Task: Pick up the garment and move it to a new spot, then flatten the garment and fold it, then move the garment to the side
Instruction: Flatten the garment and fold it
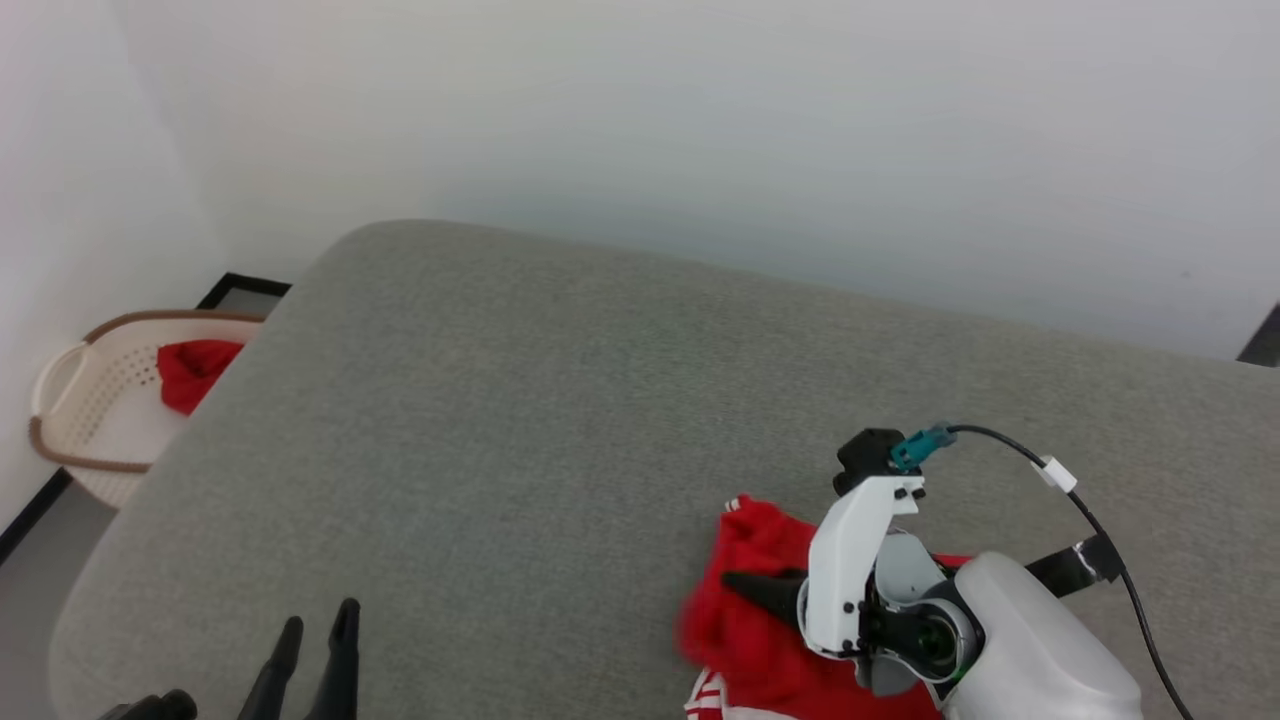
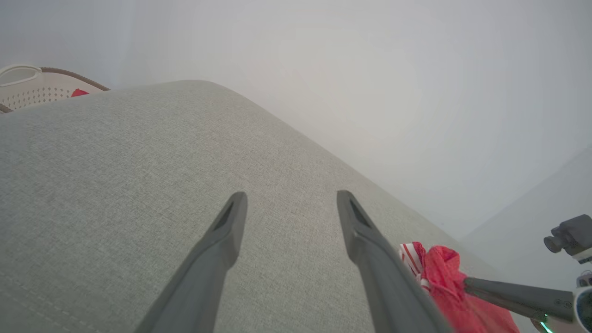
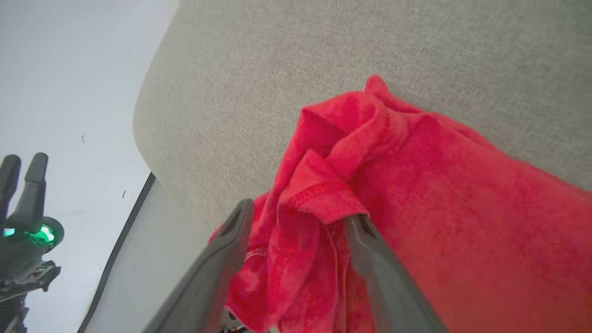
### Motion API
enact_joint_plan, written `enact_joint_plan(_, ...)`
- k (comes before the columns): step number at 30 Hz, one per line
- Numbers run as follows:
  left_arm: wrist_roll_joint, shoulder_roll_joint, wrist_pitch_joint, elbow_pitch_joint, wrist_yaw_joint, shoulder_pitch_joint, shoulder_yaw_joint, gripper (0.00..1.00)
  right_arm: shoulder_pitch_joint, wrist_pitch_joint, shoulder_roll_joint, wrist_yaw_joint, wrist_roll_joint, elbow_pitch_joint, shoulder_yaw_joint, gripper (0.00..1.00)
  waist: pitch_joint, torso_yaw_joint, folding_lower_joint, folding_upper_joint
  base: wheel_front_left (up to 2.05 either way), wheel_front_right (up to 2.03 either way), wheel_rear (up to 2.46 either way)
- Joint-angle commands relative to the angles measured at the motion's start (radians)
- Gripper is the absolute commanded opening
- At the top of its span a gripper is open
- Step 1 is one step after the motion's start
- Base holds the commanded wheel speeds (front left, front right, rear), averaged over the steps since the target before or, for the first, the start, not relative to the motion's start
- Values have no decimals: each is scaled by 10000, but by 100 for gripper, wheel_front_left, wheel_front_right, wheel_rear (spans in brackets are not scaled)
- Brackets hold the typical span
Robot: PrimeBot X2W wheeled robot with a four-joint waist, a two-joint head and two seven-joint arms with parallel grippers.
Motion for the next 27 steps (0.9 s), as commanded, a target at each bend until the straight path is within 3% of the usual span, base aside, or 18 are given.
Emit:
enact_joint_plan(1,61,30,-69,-25,12,49,46,100,-134,-61,7,-4,76,1,78,100,-39,-201,1,-1,0,0,0)
enact_joint_plan(9,108,55,-118,-181,82,228,189,100,-198,-215,-34,-4,168,-593,171,100,-144,-1055,1,-1,0,0,0)
enact_joint_plan(13,197,92,-142,-255,135,338,224,100,67,-399,-435,-4,89,-1260,-36,100,-197,-1576,1,-1,0,0,0)
enact_joint_plan(20,303,137,-155,-377,221,508,375,100,776,-1343,-1747,-4,-256,-3132,-106,100,-319,-2488,1,-1,0,0,0)
enact_joint_plan(27,563,195,-217,-527,274,752,624,100,1666,-3172,-3111,-2,-880,-4486,-195,100,-451,-3394,1,-1,0,0,0)
